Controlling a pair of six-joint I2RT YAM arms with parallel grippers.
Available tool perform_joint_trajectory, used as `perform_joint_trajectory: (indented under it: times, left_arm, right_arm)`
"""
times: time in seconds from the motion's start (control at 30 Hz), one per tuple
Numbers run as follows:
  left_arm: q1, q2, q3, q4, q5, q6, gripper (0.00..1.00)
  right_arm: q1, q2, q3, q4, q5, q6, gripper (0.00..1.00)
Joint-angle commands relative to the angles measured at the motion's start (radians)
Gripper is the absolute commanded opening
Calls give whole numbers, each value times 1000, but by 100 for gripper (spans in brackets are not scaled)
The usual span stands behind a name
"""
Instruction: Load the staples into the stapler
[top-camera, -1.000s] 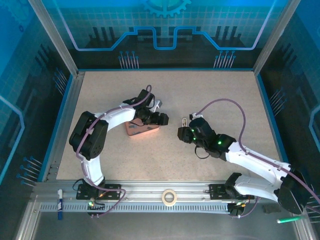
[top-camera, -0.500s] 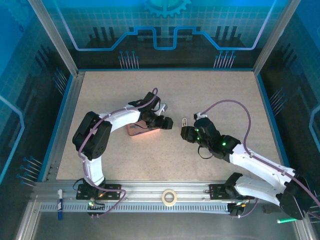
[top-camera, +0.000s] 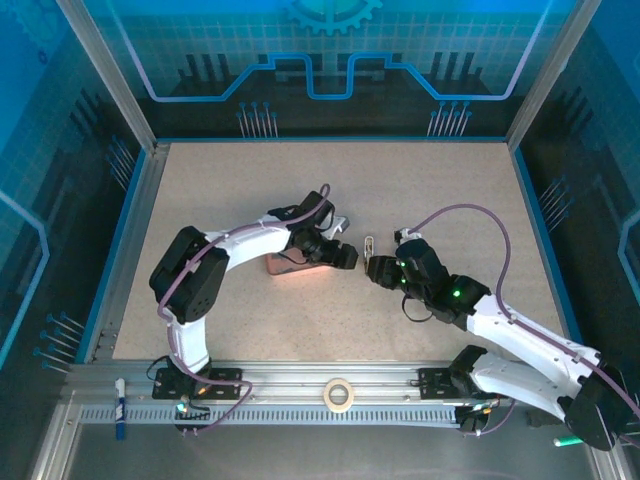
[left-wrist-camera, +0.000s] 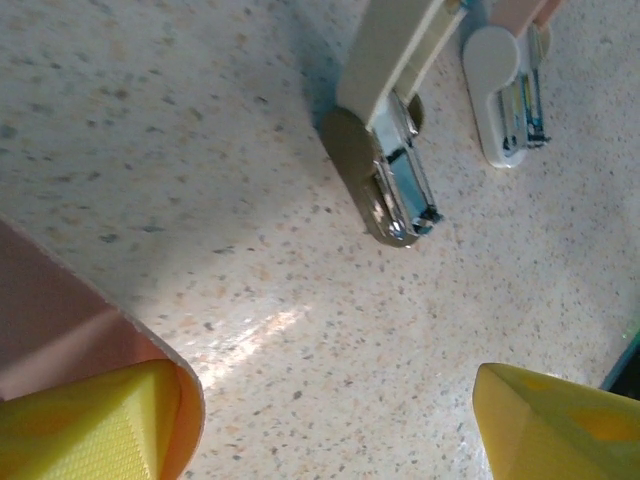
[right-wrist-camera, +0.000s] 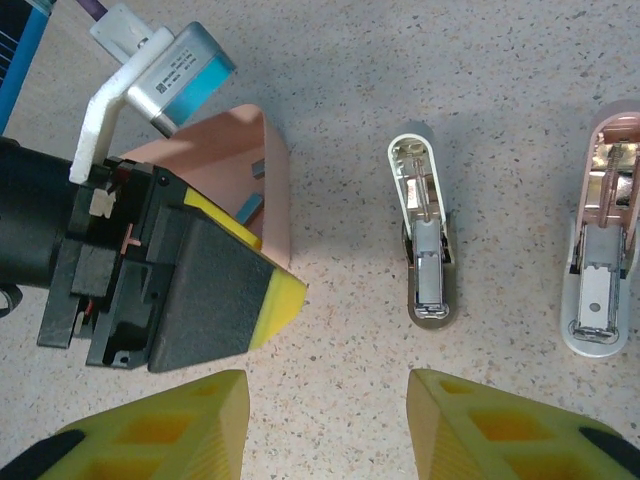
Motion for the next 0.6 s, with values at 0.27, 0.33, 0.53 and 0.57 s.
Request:
perform_joint_trajectory:
  times: [0.27, 0.33, 0.53, 0.57]
  left_arm:
    - [-53, -25, 14, 0, 51, -34, 78]
    - [-56, -26, 16, 1, 56, -34, 78]
    - [-58, -74, 13, -2, 37, -35, 78]
    - [-57, -90, 11, -4, 24, -35, 78]
  right_arm:
    - [-16, -17, -7, -29, -8, 17, 47]
    - [-15, -19, -8, -36, -12, 21, 47]
    - [-17, -17, 1, -55, -20, 26, 47]
    - [-16, -13, 5, -60, -24, 25, 47]
